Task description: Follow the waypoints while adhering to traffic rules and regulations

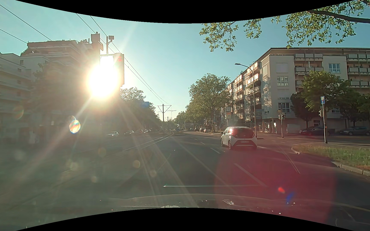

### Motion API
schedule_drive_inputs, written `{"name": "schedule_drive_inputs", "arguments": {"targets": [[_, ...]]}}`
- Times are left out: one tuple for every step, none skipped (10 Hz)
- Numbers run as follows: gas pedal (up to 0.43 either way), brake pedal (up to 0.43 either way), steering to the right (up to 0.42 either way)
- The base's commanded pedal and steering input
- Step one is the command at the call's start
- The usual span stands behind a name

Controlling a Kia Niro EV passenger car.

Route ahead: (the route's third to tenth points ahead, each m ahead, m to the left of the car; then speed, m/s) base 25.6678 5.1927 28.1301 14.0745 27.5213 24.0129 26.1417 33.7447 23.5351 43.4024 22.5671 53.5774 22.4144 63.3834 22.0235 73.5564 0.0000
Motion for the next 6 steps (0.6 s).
{"name": "schedule_drive_inputs", "arguments": {"targets": [[0.000,0.220,0.001],[0.000,0.220,0.001],[0.000,0.220,0.001],[0.000,0.220,0.001],[0.000,0.220,0.001],[0.000,0.220,0.001]]}}
